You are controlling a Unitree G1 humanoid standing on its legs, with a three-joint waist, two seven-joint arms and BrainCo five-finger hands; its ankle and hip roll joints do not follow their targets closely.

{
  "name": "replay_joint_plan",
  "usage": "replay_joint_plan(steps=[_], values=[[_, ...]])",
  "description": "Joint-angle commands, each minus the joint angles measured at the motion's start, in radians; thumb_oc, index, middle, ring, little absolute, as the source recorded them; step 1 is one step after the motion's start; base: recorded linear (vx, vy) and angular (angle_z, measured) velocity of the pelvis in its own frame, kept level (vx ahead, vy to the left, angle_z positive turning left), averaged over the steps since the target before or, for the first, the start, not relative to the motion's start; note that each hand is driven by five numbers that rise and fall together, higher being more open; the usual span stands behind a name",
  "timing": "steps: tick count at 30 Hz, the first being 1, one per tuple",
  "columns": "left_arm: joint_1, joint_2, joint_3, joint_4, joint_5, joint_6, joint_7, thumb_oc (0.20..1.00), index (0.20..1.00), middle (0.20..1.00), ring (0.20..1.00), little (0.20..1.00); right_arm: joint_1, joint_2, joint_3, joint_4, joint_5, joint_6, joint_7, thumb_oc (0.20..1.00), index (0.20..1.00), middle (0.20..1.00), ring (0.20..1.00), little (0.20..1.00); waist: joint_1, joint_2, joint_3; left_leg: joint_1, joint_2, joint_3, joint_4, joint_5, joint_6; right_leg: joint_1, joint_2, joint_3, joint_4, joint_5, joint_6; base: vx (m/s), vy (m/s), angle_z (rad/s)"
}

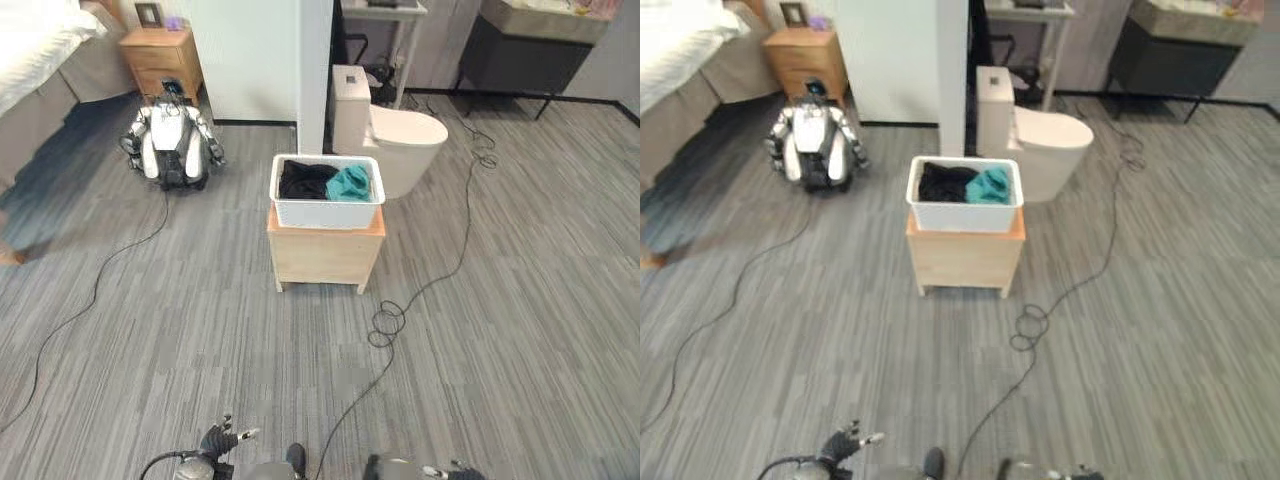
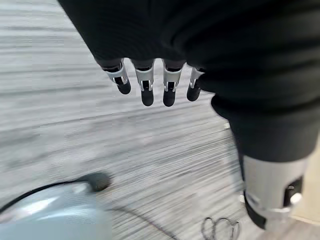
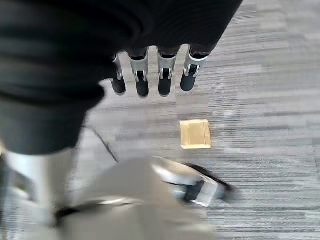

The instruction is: Grab the laundry basket,head to the washer,open it,put in the laundry and shut it.

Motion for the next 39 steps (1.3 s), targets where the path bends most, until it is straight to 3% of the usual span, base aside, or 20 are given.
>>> replay_joint_plan(steps=[1,5,6,7,9,12,13,14,15,16,17,18,20,21,22,24,28,32,34,39], values=[[0.001,0.018,0.013,-0.03,0.0,-0.024,0.002,1.0,1.0,1.0,1.0,1.0,-0.059,-0.012,-0.005,0.045,0.003,0.011,-0.005,1.0,1.0,1.0,1.0,1.0,0.009,-0.008,0.075,-0.024,0.059,-0.009,0.04,-0.026,-0.031,0.214,0.047,-0.003,-0.499,0.164,0.043,0.39,-0.094,0.38],[-0.003,0.009,0.013,-0.017,0.01,-0.027,0.005,1.0,1.0,1.0,1.0,1.0,-0.053,-0.012,-0.013,0.062,0.006,0.016,-0.005,1.0,1.0,1.0,1.0,1.0,-0.019,-0.017,0.08,0.045,0.038,-0.037,0.019,-0.061,-0.037,0.171,0.081,0.062,-0.662,0.217,0.066,0.38,-0.093,0.17],[-0.012,0.001,0.011,-0.004,0.03,-0.031,0.0,1.0,1.0,1.0,1.0,1.0,-0.043,-0.012,-0.029,0.08,0.013,0.022,0.003,1.0,1.0,1.0,1.0,1.0,-0.053,-0.019,0.079,0.104,0.023,-0.08,0.01,-0.098,-0.04,0.12,0.094,0.166,-0.774,0.269,0.096,0.52,-0.1,0.61],[-0.014,-0.004,0.011,0.007,0.039,-0.035,0.0,1.0,1.0,1.0,1.0,1.0,-0.037,-0.013,-0.039,0.09,0.017,0.025,0.007,1.0,1.0,1.0,1.0,1.0,-0.064,-0.008,0.081,0.139,0.03,-0.094,0.008,-0.123,-0.043,0.099,0.096,0.198,-0.813,0.295,0.106,0.67,-0.14,0.86],[-0.011,-0.009,0.021,0.022,0.038,-0.036,-0.003,1.0,1.0,1.0,1.0,1.0,-0.016,-0.018,-0.058,0.097,0.021,0.026,0.015,1.0,1.0,1.0,1.0,1.0,-0.078,-0.006,0.07,0.2,0.035,-0.11,-0.006,-0.151,-0.049,0.075,0.089,0.163,-0.836,0.316,0.117,0.48,-0.122,0.87],[0.004,-0.018,0.034,0.04,0.039,-0.037,-0.003,1.0,1.0,1.0,1.0,1.0,0.02,-0.029,-0.077,0.104,0.029,0.023,0.023,1.0,1.0,1.0,1.0,1.0,-0.096,-0.022,0.037,0.27,0.042,-0.139,0.009,-0.203,-0.06,0.122,0.086,0.145,-0.794,0.341,0.106,0.51,-0.213,0.38],[0.004,-0.026,0.054,0.061,0.027,-0.04,0.007,1.0,1.0,1.0,1.0,1.0,0.025,-0.035,-0.088,0.111,0.045,0.018,0.029,1.0,1.0,1.0,1.0,1.0,-0.11,-0.009,0.018,0.287,0.083,-0.135,0.06,-0.161,-0.097,0.138,0.116,0.147,-0.753,0.323,0.086,0.56,-0.316,0.08],[0.001,-0.03,0.065,0.067,0.004,-0.04,0.011,1.0,1.0,1.0,1.0,1.0,0.023,-0.037,-0.095,0.121,0.055,0.015,0.026,1.0,1.0,1.0,1.0,1.0,-0.105,-0.003,0.016,0.241,0.111,-0.127,0.183,-0.084,-0.131,0.164,0.136,0.145,-0.739,0.308,0.064,0.47,-0.349,0.15],[0.002,-0.026,0.077,0.059,-0.017,-0.038,0.013,1.0,1.0,1.0,1.0,1.0,0.019,-0.039,-0.097,0.124,0.065,0.012,0.017,1.0,1.0,1.0,1.0,1.0,-0.101,-0.017,0.014,0.171,0.125,-0.116,0.335,-0.007,-0.153,0.191,0.135,0.133,-0.739,0.297,0.045,0.24,-0.287,0.18],[0.009,-0.025,0.087,0.042,-0.042,-0.038,0.015,1.0,1.0,1.0,1.0,1.0,0.012,-0.044,-0.097,0.118,0.086,0.008,0.01,1.0,1.0,1.0,1.0,1.0,-0.088,-0.034,0.024,0.102,0.121,-0.12,0.471,0.053,-0.155,0.222,0.138,0.132,-0.746,0.282,0.021,0.19,-0.284,0.13],[0.009,-0.024,0.104,0.034,-0.076,-0.04,0.025,1.0,1.0,1.0,1.0,1.0,-0.005,-0.054,-0.102,0.104,0.125,-0.001,0.003,1.0,1.0,1.0,1.0,1.0,-0.079,-0.041,0.031,0.043,0.125,-0.127,0.571,0.074,-0.147,0.249,0.161,0.139,-0.754,0.26,-0.003,0.2,-0.251,0.05],[0.004,-0.02,0.114,0.023,-0.101,-0.043,0.035,1.0,1.0,1.0,1.0,1.0,-0.018,-0.062,-0.112,0.086,0.158,-0.008,-0.006,1.0,1.0,1.0,1.0,1.0,-0.069,-0.05,0.035,-0.002,0.125,-0.126,0.586,0.08,-0.135,0.275,0.173,0.154,-0.763,0.24,-0.017,0.25,-0.201,-0.22],[-0.005,-0.017,0.134,-0.006,-0.149,-0.055,0.063,1.0,1.0,1.0,1.0,1.0,-0.032,-0.084,-0.134,0.034,0.215,-0.029,-0.021,1.0,1.0,1.0,1.0,1.0,-0.043,-0.065,0.043,-0.075,0.136,-0.106,0.466,0.025,-0.113,0.33,0.175,0.167,-0.78,0.21,-0.014,0.33,-0.077,-0.34],[0.005,-0.004,0.142,-0.09,-0.182,-0.07,0.084,1.0,1.0,1.0,1.0,1.0,-0.039,-0.11,-0.143,-0.026,0.239,-0.05,-0.034,1.0,1.0,1.0,1.0,1.0,-0.024,-0.057,0.048,-0.085,0.154,-0.114,0.271,0.02,-0.124,0.356,0.182,0.174,-0.786,0.185,-0.008,0.27,0.014,-0.25],[0.005,-0.004,0.142,-0.091,-0.182,-0.07,0.084,1.0,1.0,1.0,1.0,1.0,-0.039,-0.11,-0.143,-0.026,0.239,-0.05,-0.034,1.0,1.0,1.0,1.0,1.0,-0.025,-0.06,0.047,-0.083,0.151,-0.113,0.263,0.026,-0.124,0.355,0.179,0.174,-0.786,0.186,-0.007,0.23,0.062,-0.32],[0.038,0.021,0.177,-0.259,-0.217,-0.08,0.121,1.0,1.0,1.0,1.0,1.0,-0.054,-0.154,-0.16,-0.153,0.241,-0.066,-0.058,1.0,1.0,1.0,1.0,1.0,0.002,-0.028,0.047,-0.081,0.193,-0.146,0.011,0.106,-0.155,0.386,0.204,0.176,-0.775,0.151,0.0,0.24,0.097,-0.62],[0.08,0.035,0.207,-0.35,-0.199,-0.071,0.137,1.0,1.0,1.0,1.0,1.0,-0.021,-0.173,-0.197,-0.282,0.238,-0.076,-0.077,1.0,1.0,1.0,1.0,1.0,-0.001,-0.021,0.043,-0.061,0.192,-0.156,0.015,0.104,-0.161,0.398,0.206,0.177,-0.762,0.138,-0.001,0.13,0.049,-0.54],[0.222,0.077,0.314,-0.584,-0.102,-0.039,0.152,1.0,1.0,1.0,1.0,1.0,0.055,-0.218,-0.265,-0.631,0.191,-0.061,-0.082,1.0,1.0,1.0,1.0,1.0,0.018,-0.028,0.011,0.029,0.187,-0.111,-0.04,0.075,-0.157,0.461,0.173,0.194,-0.804,0.139,0.016,0.22,0.105,-0.63],[0.235,0.116,0.379,-0.689,0.014,0.001,0.216,1.0,1.0,1.0,1.0,1.0,0.005,-0.241,-0.234,-0.733,0.181,-0.036,-0.072,1.0,1.0,1.0,1.0,1.0,0.031,-0.03,0.021,0.052,0.181,-0.09,-0.069,0.062,-0.149,0.463,0.16,0.199,-0.828,0.15,0.029,0.11,0.115,-0.09],[0.219,0.143,0.457,-0.826,0.084,0.047,0.259,1.0,1.0,1.0,1.0,1.0,-0.08,-0.259,-0.18,-0.827,0.169,-0.003,-0.058,1.0,1.0,1.0,1.0,1.0,0.044,-0.034,0.05,0.043,0.183,-0.079,-0.083,0.06,-0.143,0.439,0.158,0.205,-0.841,0.166,0.032,-0.04,0.027,-0.05]])
